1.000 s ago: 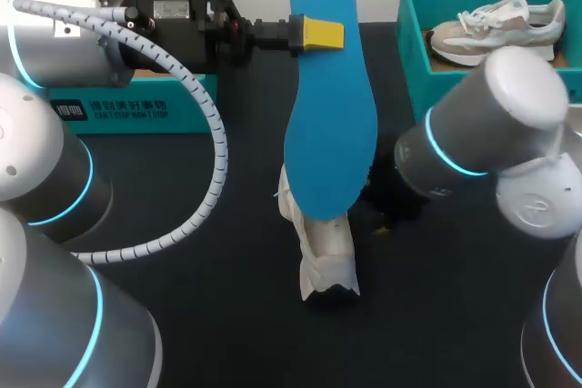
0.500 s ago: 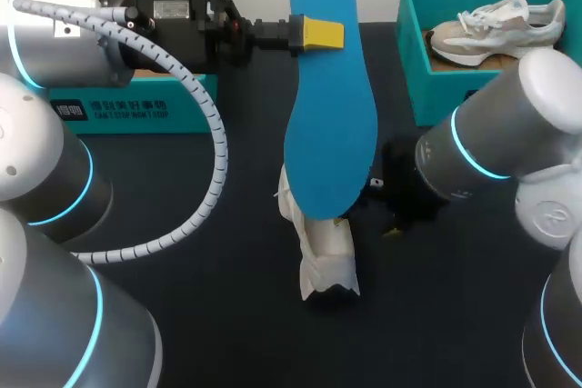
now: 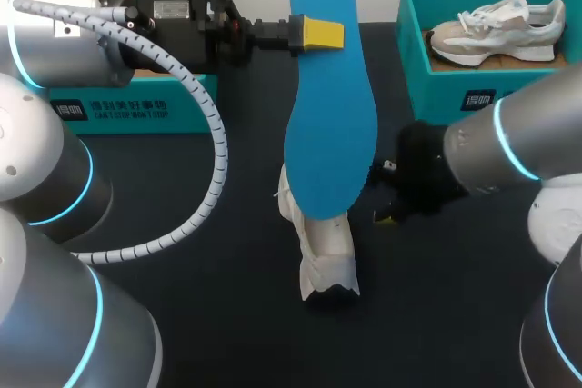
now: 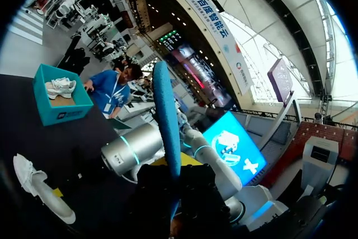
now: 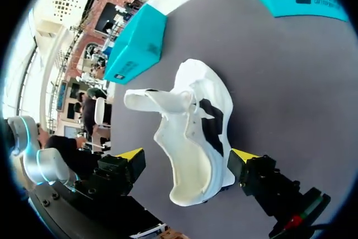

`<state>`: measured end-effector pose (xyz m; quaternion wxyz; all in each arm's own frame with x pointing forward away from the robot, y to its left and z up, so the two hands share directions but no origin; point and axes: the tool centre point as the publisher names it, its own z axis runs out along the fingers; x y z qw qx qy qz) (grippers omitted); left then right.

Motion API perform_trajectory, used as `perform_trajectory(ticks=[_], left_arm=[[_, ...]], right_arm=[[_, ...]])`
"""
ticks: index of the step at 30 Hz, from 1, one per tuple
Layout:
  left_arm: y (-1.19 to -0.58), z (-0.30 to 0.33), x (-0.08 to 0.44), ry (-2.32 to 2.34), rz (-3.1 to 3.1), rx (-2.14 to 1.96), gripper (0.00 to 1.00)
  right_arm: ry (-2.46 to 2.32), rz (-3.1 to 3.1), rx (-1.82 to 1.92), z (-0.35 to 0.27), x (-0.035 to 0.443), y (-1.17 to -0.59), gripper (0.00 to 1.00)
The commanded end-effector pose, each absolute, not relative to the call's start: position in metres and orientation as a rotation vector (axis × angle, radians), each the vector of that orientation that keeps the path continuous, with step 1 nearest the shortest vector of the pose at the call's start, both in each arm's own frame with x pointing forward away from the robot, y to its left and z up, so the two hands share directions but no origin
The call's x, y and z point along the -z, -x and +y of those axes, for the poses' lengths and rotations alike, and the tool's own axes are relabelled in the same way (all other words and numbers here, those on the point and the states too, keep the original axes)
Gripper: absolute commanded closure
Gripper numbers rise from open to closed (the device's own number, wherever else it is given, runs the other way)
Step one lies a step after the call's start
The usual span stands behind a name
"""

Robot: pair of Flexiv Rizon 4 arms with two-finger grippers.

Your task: Take the shoe out of the shoebox, open the shoe tongue, remove and reinsert the insole, then place the shoe into the shoebox

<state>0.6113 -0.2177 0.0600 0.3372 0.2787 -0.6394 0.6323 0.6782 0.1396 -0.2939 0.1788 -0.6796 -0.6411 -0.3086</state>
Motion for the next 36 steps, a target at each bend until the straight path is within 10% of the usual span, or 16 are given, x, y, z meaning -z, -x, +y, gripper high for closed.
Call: perform_trajectory(ticks=[1,36], left_arm=[[-0.611,-0.219,-0.059,-0.727,-1.664,-1.651,1.00],[-0.611,-0.219,-0.059,-0.727,-1.664,-1.651,1.00]], right_arm=[[1.786,-1.716,0.957,0.122,0.265,-0.675,0.00],[1.539,-1.382,1.162,0.150,0.189,-0.689,0.00]])
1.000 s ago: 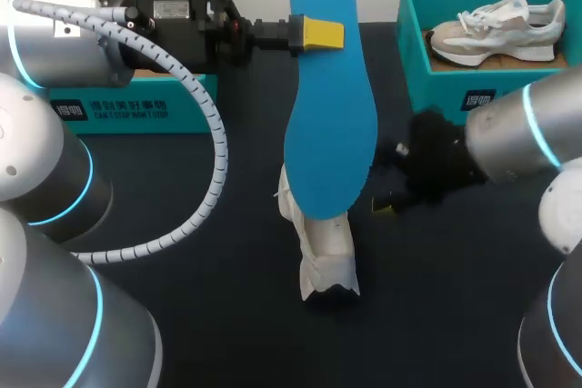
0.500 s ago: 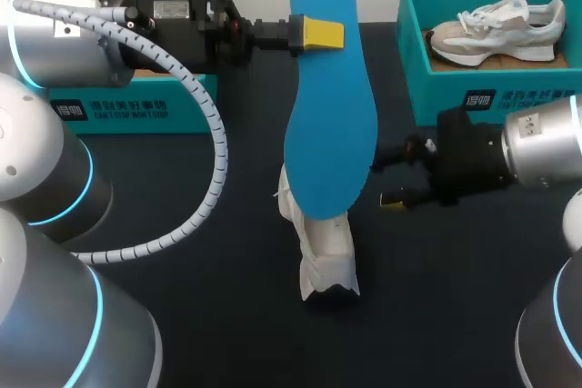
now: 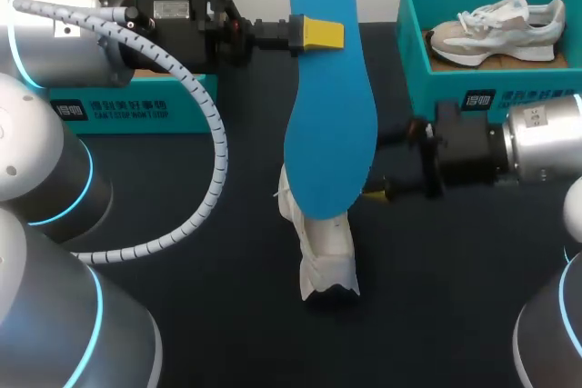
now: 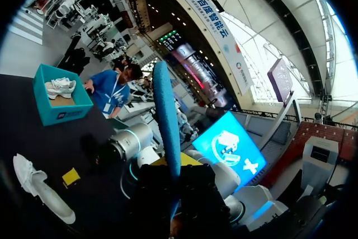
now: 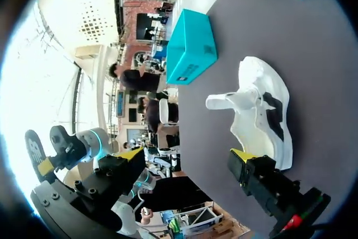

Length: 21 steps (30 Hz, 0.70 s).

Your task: Take the shoe out of the shoebox, open the shoe tongue, remove and reinsert the insole, then place the shoe into the shoebox

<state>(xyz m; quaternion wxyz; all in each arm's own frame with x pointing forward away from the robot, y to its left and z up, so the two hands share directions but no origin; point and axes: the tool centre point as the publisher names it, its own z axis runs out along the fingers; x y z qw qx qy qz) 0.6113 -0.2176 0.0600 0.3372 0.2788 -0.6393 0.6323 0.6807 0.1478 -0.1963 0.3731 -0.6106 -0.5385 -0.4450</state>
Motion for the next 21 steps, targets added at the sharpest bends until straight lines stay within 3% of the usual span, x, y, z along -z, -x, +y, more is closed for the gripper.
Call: perform_trajectory(ticks=[1,21], left_arm=[[-0.611,-0.219,-0.059,-0.727,-1.664,-1.651,1.00],[-0.611,-0.219,-0.059,-0.727,-1.664,-1.651,1.00]], right_arm=[[1.513,-1.374,1.191,0.151,0.186,-0.691,0.00],[1.448,-1.364,1.282,0.159,0.138,-0.702,0.00]])
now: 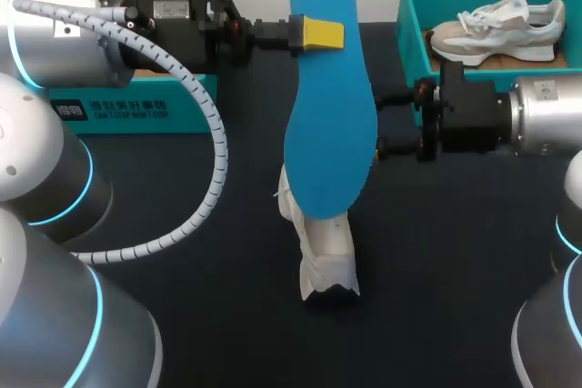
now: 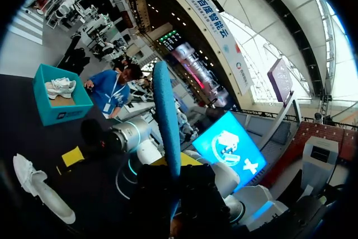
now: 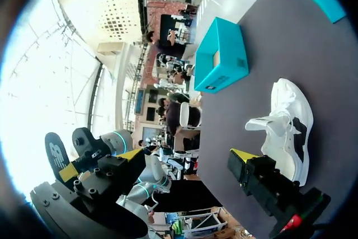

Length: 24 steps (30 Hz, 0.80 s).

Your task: Take the shoe out of the shoebox, open the shoe tongue, remove and reinsert the insole, then place the shoe into the shoebox

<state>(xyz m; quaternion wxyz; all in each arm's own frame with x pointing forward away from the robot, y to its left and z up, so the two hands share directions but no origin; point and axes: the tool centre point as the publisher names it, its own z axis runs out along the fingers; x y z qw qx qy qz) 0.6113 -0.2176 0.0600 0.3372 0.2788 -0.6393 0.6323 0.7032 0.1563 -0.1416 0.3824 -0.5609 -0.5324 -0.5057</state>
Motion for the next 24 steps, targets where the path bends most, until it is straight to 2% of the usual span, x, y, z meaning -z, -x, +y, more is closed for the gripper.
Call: perform_trajectory(ticks=[1,7,24], left_arm=[[-0.611,-0.219,-0.059,-0.727,-1.664,-1.651,1.00],[-0.611,-0.219,-0.059,-0.727,-1.664,-1.651,1.00],[-0.660,-0.170,-0.017,0.647,-2.106,-2.496,1.00]], right_arm=[[1.448,-1.364,1.282,0.159,0.138,-0.702,0.00],[1.448,-1.364,1.282,0.159,0.138,-0.702,0.00],[1.448,-1.364,1.282,0.159,0.138,-0.702,0.00]])
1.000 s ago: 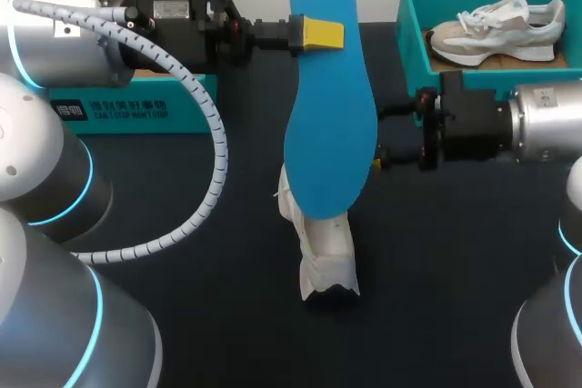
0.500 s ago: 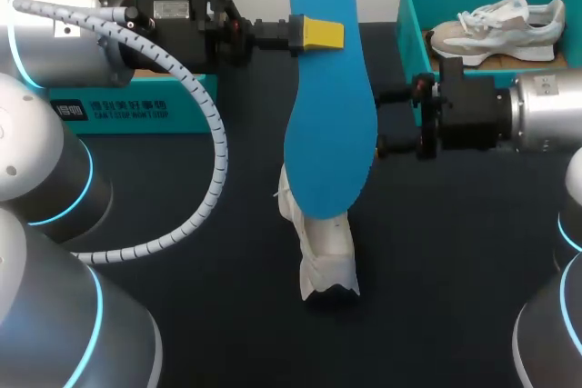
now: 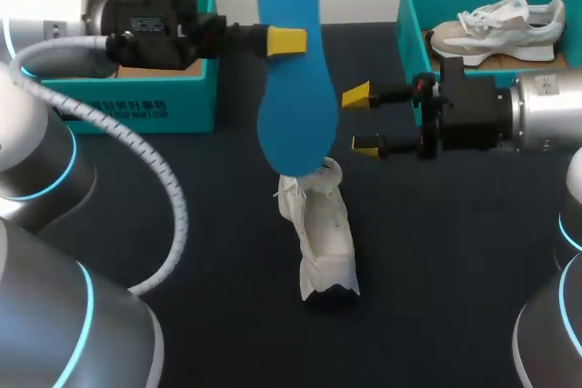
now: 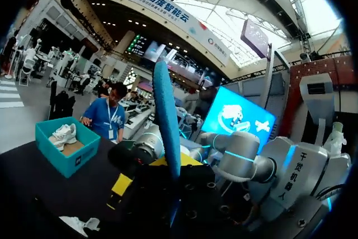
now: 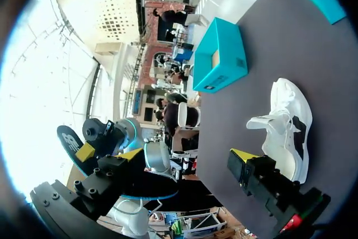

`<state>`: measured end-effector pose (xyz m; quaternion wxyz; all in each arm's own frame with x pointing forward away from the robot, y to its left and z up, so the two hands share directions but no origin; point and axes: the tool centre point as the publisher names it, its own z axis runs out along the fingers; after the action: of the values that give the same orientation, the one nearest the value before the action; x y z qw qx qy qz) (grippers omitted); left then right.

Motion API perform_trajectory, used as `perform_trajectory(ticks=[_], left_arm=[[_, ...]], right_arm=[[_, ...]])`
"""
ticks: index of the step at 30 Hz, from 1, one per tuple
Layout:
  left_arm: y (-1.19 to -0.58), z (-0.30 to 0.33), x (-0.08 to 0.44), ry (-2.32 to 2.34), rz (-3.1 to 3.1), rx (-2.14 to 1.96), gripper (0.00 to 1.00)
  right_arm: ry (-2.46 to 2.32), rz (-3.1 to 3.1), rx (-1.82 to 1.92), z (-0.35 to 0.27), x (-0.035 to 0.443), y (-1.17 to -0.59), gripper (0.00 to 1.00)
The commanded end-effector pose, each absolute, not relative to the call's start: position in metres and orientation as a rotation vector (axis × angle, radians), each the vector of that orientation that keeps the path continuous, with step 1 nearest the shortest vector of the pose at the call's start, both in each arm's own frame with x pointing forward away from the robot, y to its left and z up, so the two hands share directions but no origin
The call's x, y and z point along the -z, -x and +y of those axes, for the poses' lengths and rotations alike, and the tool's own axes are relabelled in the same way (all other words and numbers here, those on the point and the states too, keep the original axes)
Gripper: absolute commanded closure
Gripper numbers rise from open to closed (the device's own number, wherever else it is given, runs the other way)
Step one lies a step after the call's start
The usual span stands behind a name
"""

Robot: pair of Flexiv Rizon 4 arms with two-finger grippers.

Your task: Take the shoe out of the shoebox, open the shoe tongue, remove and reinsert the insole, then place the shoe into the shoebox

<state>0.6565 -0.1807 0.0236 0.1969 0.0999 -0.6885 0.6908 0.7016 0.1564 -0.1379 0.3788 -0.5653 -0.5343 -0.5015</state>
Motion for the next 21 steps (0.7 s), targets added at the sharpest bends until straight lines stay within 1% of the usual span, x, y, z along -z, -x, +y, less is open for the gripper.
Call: perform_trajectory(ticks=[1,3,5,18,19,21], left_arm=[[-0.662,-0.169,-0.016,0.681,-2.104,-2.532,1.00],[-0.663,-0.167,-0.013,0.786,-2.132,-2.535,1.00],[-0.662,-0.167,-0.015,0.671,-2.157,-2.498,1.00],[-0.662,-0.167,-0.015,0.671,-2.157,-2.498,1.00],[-0.666,-0.165,-0.006,0.816,-2.170,-2.542,1.00],[-0.679,-0.159,0.007,0.881,-2.201,-2.592,1.00]], right_arm=[[1.448,-1.364,1.282,0.159,0.138,-0.702,0.00],[1.448,-1.364,1.282,0.159,0.138,-0.702,0.00],[1.448,-1.364,1.282,0.159,0.138,-0.702,0.00],[1.448,-1.364,1.282,0.159,0.138,-0.702,0.00],[1.448,-1.364,1.282,0.159,0.138,-0.702,0.00],[1.448,-1.364,1.282,0.159,0.138,-0.702,0.00]])
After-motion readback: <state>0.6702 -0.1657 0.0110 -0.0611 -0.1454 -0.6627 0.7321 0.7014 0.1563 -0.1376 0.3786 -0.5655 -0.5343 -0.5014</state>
